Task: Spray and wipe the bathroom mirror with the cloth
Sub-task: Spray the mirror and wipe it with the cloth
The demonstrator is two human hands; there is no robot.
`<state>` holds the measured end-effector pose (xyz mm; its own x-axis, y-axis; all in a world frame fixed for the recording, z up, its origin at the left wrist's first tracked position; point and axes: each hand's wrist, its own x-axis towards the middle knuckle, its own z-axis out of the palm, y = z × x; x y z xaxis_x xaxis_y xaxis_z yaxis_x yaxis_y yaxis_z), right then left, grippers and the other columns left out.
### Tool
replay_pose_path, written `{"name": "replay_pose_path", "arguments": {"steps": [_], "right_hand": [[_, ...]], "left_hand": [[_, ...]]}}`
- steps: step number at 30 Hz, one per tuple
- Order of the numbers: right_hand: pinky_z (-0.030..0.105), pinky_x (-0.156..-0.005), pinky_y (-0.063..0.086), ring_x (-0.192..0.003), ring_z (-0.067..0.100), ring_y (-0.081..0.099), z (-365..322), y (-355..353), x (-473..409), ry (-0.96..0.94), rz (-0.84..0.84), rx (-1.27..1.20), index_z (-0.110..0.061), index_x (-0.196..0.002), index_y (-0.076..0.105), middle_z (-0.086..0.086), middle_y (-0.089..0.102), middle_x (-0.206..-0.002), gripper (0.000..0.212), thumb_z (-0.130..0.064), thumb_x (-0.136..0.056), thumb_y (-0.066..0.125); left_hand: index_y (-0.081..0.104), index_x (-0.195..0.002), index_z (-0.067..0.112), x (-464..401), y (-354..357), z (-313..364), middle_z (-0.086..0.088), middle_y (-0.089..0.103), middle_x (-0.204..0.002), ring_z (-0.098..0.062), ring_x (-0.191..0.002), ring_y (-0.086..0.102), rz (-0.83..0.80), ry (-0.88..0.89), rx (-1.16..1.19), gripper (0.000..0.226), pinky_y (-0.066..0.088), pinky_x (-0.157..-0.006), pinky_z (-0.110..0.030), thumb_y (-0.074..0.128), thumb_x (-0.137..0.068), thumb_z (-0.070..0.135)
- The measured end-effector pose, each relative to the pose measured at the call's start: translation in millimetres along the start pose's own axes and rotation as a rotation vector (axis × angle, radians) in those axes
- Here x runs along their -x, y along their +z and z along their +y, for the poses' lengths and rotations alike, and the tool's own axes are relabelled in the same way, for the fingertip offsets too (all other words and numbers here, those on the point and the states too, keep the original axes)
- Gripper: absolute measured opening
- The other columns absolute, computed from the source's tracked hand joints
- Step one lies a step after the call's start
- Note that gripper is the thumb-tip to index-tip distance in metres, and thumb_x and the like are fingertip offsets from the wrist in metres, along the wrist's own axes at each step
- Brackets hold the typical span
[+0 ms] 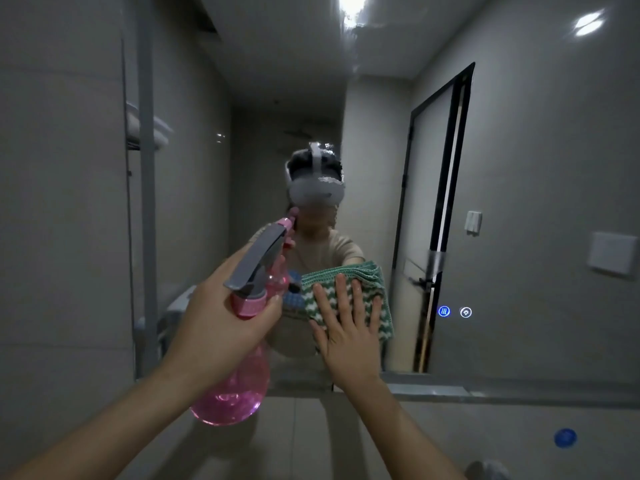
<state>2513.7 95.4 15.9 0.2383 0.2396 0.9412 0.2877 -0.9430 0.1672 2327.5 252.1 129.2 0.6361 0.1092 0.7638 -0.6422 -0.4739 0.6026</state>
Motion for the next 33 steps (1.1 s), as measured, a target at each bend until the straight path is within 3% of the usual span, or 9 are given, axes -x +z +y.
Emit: {"name": "replay_pose_path", "arguments": {"steps": [4,8,11,16,18,24,26,28,33], "right_hand": [[0.057,-0.113,0.01,-0.147,0.026,0.002,0,0,-1,0.001,-0.008,0.016,-0.032,-0.151,0.012,0.004,-0.004,-0.16,0.062,-0.049,-0.095,0.034],[0.058,-0.114,0.007,-0.147,0.027,0.001,-14,-2,-16,0.01,-0.002,0.027,-0.031,-0.151,0.008,0.005,-0.007,-0.16,0.063,-0.049,-0.095,0.032],[0.057,-0.114,0.005,-0.147,0.027,0.0,-46,-3,-49,-0.013,0.015,0.011,-0.03,-0.151,0.006,0.005,-0.009,-0.159,0.058,-0.049,-0.099,0.024],[0.055,-0.116,0.002,-0.147,0.026,-0.002,-104,-2,-88,-0.04,0.026,-0.013,-0.03,-0.15,0.014,0.004,0.009,-0.159,0.058,-0.048,-0.097,0.03],[0.055,-0.116,0.001,-0.147,0.026,-0.002,-109,-2,-91,-0.047,0.015,-0.011,-0.03,-0.15,0.012,0.005,0.004,-0.16,0.06,-0.048,-0.096,0.032],[0.052,-0.116,0.006,-0.146,0.023,0.008,-84,-12,-95,-0.21,-0.001,0.015,-0.032,-0.149,0.019,0.001,0.014,-0.158,0.057,-0.05,-0.097,0.033],[0.051,-0.116,0.01,-0.145,0.02,0.014,-63,-15,-99,-0.28,-0.001,0.031,-0.033,-0.148,0.022,0.0,0.018,-0.157,0.055,-0.05,-0.097,0.033],[0.051,-0.116,0.011,-0.145,0.019,0.013,-40,-20,-102,-0.278,-0.007,0.029,-0.034,-0.149,0.017,-0.001,0.017,-0.158,0.055,-0.05,-0.098,0.031],[0.05,-0.116,0.002,-0.144,0.018,-0.006,25,-33,-109,-0.164,-0.007,0.081,-0.036,-0.148,-0.003,0.0,-0.011,-0.156,0.056,-0.055,-0.098,0.013]], "left_hand": [[0.057,-0.08,0.029,-5,-16,-6,0.024,0.066,-0.065,0.004,-0.062,0.062,0.001,-0.002,0.0,0.025,0.046,-0.058,-0.006,0.067,-0.08,0.006],[0.054,-0.093,0.045,-12,-28,-13,0.025,0.065,-0.065,0.004,-0.063,0.062,0.005,0.024,0.042,0.045,0.047,-0.058,-0.01,0.066,-0.08,0.004],[0.056,-0.083,0.022,-13,-39,-24,0.027,0.065,-0.061,0.007,-0.06,0.061,0.024,0.024,0.033,0.023,0.043,-0.056,-0.002,0.066,-0.079,0.002],[0.052,-0.072,0.018,-10,-60,-45,0.022,0.065,-0.059,0.003,-0.052,0.057,0.084,-0.049,0.042,0.025,0.041,-0.049,-0.005,0.066,-0.079,-0.001],[0.053,-0.072,0.019,-11,-66,-48,0.019,0.066,-0.06,-0.001,-0.05,0.056,0.098,-0.069,0.042,0.025,0.041,-0.048,-0.007,0.066,-0.079,-0.001],[0.058,-0.082,0.016,-14,-49,-44,0.004,0.065,-0.06,-0.024,-0.055,0.058,0.074,-0.085,0.014,0.02,0.046,-0.048,-0.019,0.065,-0.079,-0.003],[0.06,-0.078,0.022,-15,-37,-39,0.002,0.066,-0.061,-0.021,-0.054,0.06,0.049,-0.092,-0.004,0.024,0.047,-0.05,-0.021,0.065,-0.079,-0.002],[0.059,-0.07,0.021,-15,-26,-33,0.0,0.066,-0.064,-0.017,-0.053,0.061,0.036,-0.099,-0.027,0.025,0.045,-0.046,-0.014,0.065,-0.079,-0.001],[0.059,-0.071,0.011,-14,-1,-27,0.001,0.067,-0.064,-0.007,-0.049,0.06,0.016,-0.155,-0.014,0.014,0.044,-0.044,-0.009,0.067,-0.079,0.003]]}}
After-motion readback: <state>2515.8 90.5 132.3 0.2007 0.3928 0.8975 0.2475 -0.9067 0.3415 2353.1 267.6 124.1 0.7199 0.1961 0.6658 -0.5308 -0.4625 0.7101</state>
